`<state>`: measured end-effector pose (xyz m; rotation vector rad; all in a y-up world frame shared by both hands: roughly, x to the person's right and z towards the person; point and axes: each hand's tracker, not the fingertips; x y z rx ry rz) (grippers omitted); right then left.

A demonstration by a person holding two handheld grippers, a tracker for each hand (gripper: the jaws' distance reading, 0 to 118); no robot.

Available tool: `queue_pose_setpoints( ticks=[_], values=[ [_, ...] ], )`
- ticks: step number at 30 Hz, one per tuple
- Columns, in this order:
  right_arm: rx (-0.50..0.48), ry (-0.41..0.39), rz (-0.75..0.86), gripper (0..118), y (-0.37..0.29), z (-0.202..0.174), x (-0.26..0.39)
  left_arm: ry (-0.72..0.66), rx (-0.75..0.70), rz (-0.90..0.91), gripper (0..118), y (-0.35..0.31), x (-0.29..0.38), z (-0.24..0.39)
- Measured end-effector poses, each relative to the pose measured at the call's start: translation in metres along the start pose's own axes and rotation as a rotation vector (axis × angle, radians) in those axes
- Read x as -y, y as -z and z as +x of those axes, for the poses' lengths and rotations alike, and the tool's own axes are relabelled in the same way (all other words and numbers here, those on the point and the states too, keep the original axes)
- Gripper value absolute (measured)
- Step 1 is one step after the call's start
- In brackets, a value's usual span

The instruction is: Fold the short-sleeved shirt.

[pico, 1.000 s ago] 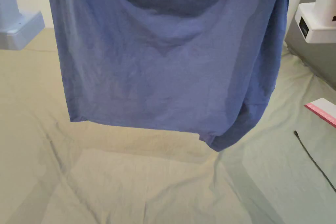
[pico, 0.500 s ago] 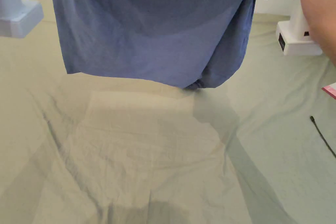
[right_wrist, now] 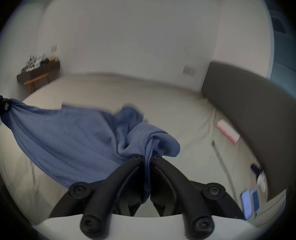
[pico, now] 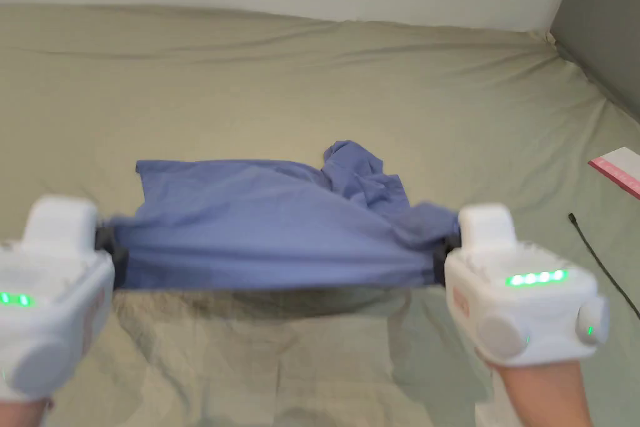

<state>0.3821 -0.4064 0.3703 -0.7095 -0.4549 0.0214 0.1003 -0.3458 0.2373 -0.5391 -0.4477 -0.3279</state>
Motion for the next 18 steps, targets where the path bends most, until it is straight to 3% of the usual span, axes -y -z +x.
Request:
queue_pose_setpoints(
  ticks=[4, 8, 18],
  values=[
    [-0.067, 0.007, -0.192, 5, -0.006, -0.01, 0.078, 0.019, 0.027, -0.224, 1, 0.002, 0.094, 0.003],
    [-0.101, 0.032, -0.264, 5, -0.03, -0.021, 0.112, 0.009, 0.071, -0.351, 1, -0.006, 0.159, -0.007],
    [-0.132, 0.125, -0.353, 5, -0.087, -0.014, 0.137, 0.054, 0.079, -0.42, 1, -0.056, 0.188, -0.007]
  ],
)
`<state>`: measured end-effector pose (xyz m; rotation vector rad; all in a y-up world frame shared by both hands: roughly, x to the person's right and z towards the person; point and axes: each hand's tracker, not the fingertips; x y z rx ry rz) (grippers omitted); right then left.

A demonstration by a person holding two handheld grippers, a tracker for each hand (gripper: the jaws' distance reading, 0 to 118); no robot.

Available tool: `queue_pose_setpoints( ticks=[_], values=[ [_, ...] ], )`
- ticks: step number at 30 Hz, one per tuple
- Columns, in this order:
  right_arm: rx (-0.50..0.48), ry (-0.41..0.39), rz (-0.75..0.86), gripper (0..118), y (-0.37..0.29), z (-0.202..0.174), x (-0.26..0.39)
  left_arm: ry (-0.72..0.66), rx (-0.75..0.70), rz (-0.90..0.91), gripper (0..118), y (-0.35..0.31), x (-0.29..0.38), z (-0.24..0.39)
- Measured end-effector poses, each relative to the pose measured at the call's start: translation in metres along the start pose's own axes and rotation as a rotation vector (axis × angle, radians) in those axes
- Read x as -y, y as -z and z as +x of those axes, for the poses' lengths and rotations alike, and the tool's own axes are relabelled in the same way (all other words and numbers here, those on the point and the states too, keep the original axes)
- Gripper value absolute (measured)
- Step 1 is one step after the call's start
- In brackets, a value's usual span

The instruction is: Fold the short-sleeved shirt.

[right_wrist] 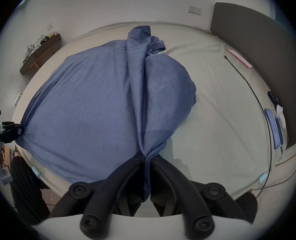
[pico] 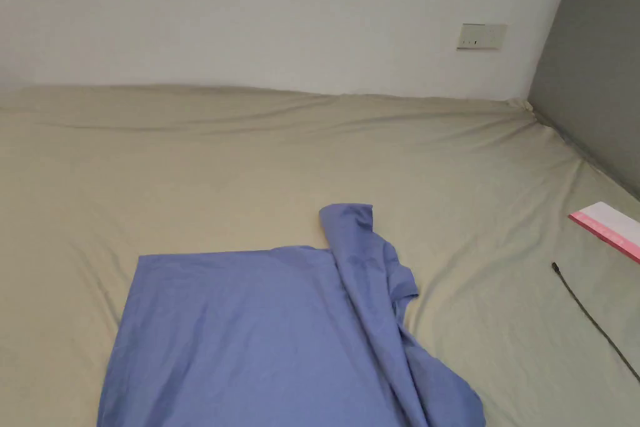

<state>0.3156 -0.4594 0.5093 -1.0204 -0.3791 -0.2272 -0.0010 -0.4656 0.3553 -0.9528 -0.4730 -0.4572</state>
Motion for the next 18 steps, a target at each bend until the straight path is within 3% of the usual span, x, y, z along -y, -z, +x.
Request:
queue_pose_setpoints(
  ticks=[9, 10, 11, 12, 13, 14, 15, 16, 18],
  values=[
    [-0.027, 0.048, -0.076, 5, -0.017, -0.011, 0.022, -0.037, -0.014, -0.028, 2, -0.016, 0.014, 0.007],
    [-0.019, 0.039, -0.075, 8, -0.016, -0.013, 0.02, -0.05, -0.014, -0.028, 3, -0.015, 0.012, 0.006],
    [-0.011, 0.034, -0.068, 19, -0.015, -0.014, 0.018, -0.065, -0.011, -0.023, 7, -0.015, 0.011, 0.007],
    [-0.011, 0.031, -0.064, 40, -0.016, -0.015, 0.015, -0.078, -0.002, -0.021, 14, -0.015, 0.008, 0.007],
    [-0.015, 0.032, -0.068, 70, -0.017, -0.012, 0.009, -0.1, 0.024, -0.014, 28, -0.012, 0.004, 0.004],
    [-0.019, 0.043, -0.066, 95, -0.02, -0.009, 0.005, -0.113, 0.042, 0.002, 65, -0.014, 0.001, 0.003],
    [-0.058, 0.066, -0.049, 99, -0.028, -0.004, -0.003, -0.133, 0.053, 0.03, 97, -0.016, -0.005, 0.003],
    [-0.078, 0.076, -0.024, 99, -0.041, -0.005, -0.012, -0.151, 0.054, 0.058, 115, -0.019, -0.011, 0.002],
    [-0.079, 0.067, 0.046, 99, -0.063, -0.001, -0.033, -0.179, 0.082, 0.146, 116, -0.028, -0.029, -0.001]
  ],
)
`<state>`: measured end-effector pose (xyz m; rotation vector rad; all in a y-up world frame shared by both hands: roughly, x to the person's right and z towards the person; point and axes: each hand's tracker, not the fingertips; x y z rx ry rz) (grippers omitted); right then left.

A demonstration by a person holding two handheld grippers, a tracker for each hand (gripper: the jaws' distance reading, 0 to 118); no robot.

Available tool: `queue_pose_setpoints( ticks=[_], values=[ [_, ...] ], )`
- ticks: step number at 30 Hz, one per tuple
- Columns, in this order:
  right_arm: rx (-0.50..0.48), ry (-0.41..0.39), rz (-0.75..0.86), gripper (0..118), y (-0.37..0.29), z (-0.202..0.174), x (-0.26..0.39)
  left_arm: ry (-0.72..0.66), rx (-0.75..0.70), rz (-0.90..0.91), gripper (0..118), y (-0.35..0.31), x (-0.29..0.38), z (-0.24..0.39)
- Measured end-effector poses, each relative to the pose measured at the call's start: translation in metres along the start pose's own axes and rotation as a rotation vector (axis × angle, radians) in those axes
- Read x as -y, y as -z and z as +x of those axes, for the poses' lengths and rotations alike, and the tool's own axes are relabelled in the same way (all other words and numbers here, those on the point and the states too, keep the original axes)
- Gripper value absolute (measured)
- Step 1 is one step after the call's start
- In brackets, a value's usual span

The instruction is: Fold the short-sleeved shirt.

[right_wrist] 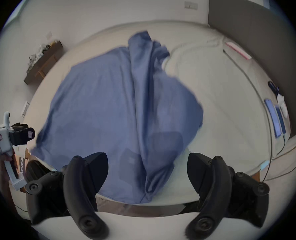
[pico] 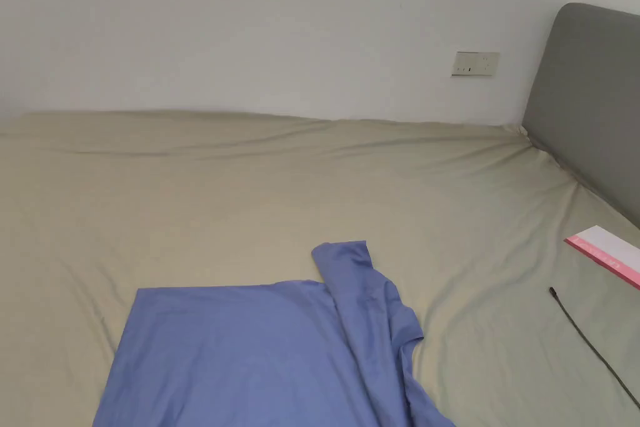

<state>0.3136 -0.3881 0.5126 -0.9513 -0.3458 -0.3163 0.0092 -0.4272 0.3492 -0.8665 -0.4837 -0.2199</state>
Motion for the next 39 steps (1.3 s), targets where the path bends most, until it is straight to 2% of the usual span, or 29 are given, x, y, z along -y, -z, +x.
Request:
queue_pose_setpoints(
  ticks=[3, 9, 10, 12, 13, 15, 16, 17, 18, 20, 24, 28, 34, 36, 37, 38, 39],
  values=[
    [-0.011, -0.075, 0.158, 99, -0.033, 0.003, -0.036, -0.014, 0.01, 0.176, 115, -0.018, -0.04, 0.004],
    [0.114, -0.207, 0.652, 99, -0.108, -0.012, -0.126, -0.044, -0.012, 0.706, 113, -0.101, -0.134, 0.037],
    [0.155, -0.237, 0.71, 99, -0.108, -0.02, -0.138, -0.028, -0.03, 0.769, 110, -0.115, -0.146, 0.044],
    [0.228, -0.292, 0.789, 94, -0.119, -0.032, -0.157, 0.006, -0.109, 0.883, 98, -0.141, -0.171, 0.058],
    [0.236, -0.305, 0.829, 88, -0.125, -0.038, -0.164, 0.022, -0.142, 0.921, 89, -0.15, -0.18, 0.066],
    [0.225, -0.323, 0.906, 49, -0.134, -0.062, -0.17, 0.053, -0.175, 0.97, 57, -0.162, -0.196, 0.08],
    [0.221, -0.333, 0.93, 23, -0.136, -0.068, -0.172, 0.065, -0.183, 0.974, 37, -0.165, -0.202, 0.087],
    [0.232, -0.339, 0.949, 5, -0.135, -0.074, -0.175, 0.068, -0.182, 0.975, 12, -0.167, -0.206, 0.093],
    [0.227, -0.347, 0.963, 5, -0.127, -0.078, -0.176, 0.07, -0.181, 0.977, 3, -0.167, -0.21, 0.098],
    [0.226, -0.381, 0.966, 2, -0.118, -0.085, -0.177, 0.085, -0.17, 0.968, 0, -0.16, -0.216, 0.104],
    [0.217, -0.412, 0.95, 2, -0.09, -0.096, -0.182, 0.095, -0.143, 0.919, 0, -0.14, -0.225, 0.109],
    [0.203, -0.402, 0.895, 2, -0.062, -0.1, -0.188, 0.116, -0.146, 0.856, 0, -0.109, -0.23, 0.102],
    [0.202, -0.384, 0.773, 2, -0.011, -0.088, -0.191, 0.112, -0.183, 0.612, 0, -0.01, -0.222, 0.06],
    [0.204, -0.378, 0.72, 2, 0.009, -0.08, -0.192, 0.106, -0.167, 0.455, 14, 0.043, -0.216, 0.039],
    [0.209, -0.374, 0.696, 2, 0.019, -0.076, -0.193, 0.079, -0.126, 0.375, 26, 0.071, -0.216, 0.026],
    [0.217, -0.368, 0.677, 2, 0.027, -0.068, -0.193, 0.035, -0.136, 0.335, 56, 0.097, -0.216, 0.013],
    [0.226, -0.363, 0.658, 2, 0.036, -0.063, -0.194, 0.011, -0.156, 0.307, 80, 0.121, -0.215, 0.002]
  ],
)
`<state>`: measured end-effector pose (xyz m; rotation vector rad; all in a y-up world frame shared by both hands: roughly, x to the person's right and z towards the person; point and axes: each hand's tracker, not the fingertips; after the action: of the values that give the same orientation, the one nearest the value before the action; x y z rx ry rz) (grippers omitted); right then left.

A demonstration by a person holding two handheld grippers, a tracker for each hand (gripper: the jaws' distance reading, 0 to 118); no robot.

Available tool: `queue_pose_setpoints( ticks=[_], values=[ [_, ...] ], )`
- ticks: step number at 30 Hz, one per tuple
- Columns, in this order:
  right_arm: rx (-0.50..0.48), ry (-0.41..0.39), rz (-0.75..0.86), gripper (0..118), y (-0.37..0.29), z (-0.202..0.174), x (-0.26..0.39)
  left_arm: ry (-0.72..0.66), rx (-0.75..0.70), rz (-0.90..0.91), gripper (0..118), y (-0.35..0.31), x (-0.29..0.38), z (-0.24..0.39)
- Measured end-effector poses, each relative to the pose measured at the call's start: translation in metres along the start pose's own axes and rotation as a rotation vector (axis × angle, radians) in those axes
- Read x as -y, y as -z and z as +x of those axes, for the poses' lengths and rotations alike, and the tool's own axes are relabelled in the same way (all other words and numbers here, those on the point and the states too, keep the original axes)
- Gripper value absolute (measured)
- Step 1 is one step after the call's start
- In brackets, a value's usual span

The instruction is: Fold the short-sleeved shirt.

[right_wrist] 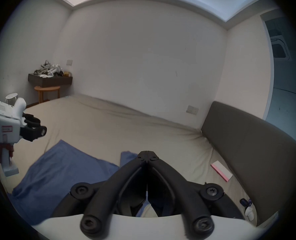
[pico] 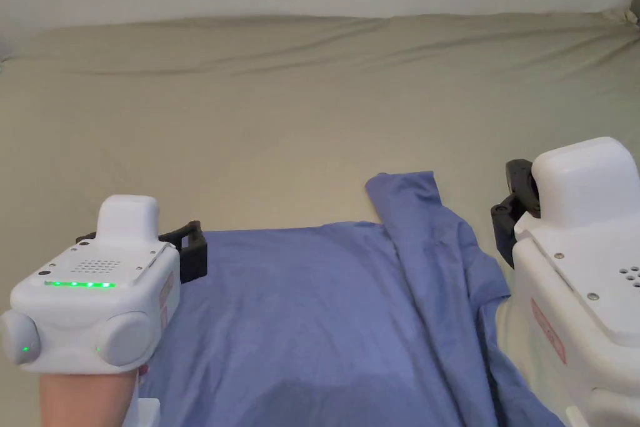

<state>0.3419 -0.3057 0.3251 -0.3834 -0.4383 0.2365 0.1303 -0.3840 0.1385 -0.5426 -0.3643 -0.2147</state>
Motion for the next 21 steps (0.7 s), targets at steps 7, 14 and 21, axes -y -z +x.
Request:
queue_pose_setpoints(
  ticks=[7, 14, 21],
  values=[
    [0.046, 0.004, -0.126, 2, 0.039, 0.029, 0.038, -0.052, -0.011, -0.187, 116, 0.137, 0.005, -0.022],
    [0.071, 0.01, -0.197, 2, 0.062, 0.056, 0.058, -0.075, -0.01, -0.346, 79, 0.195, 0.013, -0.018],
    [0.056, 0.037, -0.219, 2, 0.093, 0.068, 0.06, 0.038, 0.049, -0.297, 0, 0.181, 0.015, 0.001]
  ],
)
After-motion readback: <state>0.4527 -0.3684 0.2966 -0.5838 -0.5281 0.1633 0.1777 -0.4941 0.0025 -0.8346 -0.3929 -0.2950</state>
